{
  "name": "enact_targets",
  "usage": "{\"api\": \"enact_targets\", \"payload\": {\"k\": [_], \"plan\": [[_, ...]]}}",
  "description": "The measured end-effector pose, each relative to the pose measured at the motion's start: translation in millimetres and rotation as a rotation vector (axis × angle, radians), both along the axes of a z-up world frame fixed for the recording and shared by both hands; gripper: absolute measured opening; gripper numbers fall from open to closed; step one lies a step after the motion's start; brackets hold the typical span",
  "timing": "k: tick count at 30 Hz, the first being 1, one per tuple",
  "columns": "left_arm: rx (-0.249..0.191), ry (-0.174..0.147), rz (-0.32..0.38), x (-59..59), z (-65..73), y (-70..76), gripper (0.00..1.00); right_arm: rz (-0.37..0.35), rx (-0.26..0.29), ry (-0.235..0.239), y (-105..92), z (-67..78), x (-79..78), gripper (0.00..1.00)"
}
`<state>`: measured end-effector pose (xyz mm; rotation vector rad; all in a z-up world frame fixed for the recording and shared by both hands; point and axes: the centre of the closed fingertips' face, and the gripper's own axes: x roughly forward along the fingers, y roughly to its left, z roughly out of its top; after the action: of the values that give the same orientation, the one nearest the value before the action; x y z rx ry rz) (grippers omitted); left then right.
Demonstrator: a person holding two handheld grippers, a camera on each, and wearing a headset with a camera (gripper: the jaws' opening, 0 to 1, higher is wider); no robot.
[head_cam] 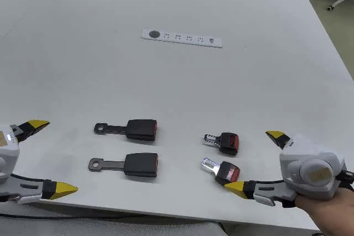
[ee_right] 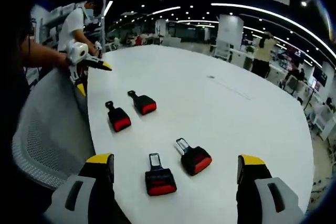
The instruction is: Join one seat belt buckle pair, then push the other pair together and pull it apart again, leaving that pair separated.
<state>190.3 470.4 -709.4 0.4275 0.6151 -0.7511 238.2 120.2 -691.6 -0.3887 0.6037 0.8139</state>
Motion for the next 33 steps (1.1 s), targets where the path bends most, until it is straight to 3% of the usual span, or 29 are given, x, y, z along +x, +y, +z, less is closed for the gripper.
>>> {"api": "enact_targets", "payload": {"k": [5,13,15,17,18,20,21,24,26,29,33], "plan": [[0.006,0.023,-0.025,-4.6,-5.2,-3.2,0.98,0.007,-0.012,0.001,-2.0,-2.8,-2.2,0.99],[-0.018,0.009,0.005,2.3,-3.4,4.8,0.98,0.019,-0.029,0.003,-4.1,-3.3,-4.7,0.99],[-0.013,0.007,0.008,2.3,-2.7,4.2,0.98,0.018,-0.07,-0.012,-9.9,-4.3,-2.2,0.98],[0.004,0.003,0.006,2.3,-3.3,5.9,0.97,0.027,-0.172,-0.07,-23.7,-2.7,4.5,0.95],[0.009,-0.001,0.006,2.0,-2.3,5.8,0.97,0.029,-0.171,-0.076,-24.4,-1.7,5.2,0.96],[0.008,-0.007,0.013,3.5,-0.4,7.0,0.97,0.005,-0.09,-0.039,-22.7,-0.4,5.4,0.98],[0.0,-0.01,0.023,5.1,1.1,8.2,0.97,0.004,-0.079,-0.034,-22.0,0.6,4.8,0.98],[-0.015,-0.008,0.035,6.8,1.0,9.0,0.98,0.014,-0.102,-0.034,-23.2,-2.1,4.3,0.98],[-0.014,-0.008,0.034,6.5,0.7,7.6,0.98,0.007,-0.122,-0.007,-25.8,-7.9,2.9,0.95],[-0.006,-0.005,0.027,6.1,-0.9,8.1,0.98,-0.005,-0.098,-0.009,-24.9,-7.7,3.4,0.97],[-0.005,-0.003,0.033,6.5,-0.3,10.1,0.98,0.001,-0.105,-0.007,-21.7,-9.8,-0.4,0.99]]}}
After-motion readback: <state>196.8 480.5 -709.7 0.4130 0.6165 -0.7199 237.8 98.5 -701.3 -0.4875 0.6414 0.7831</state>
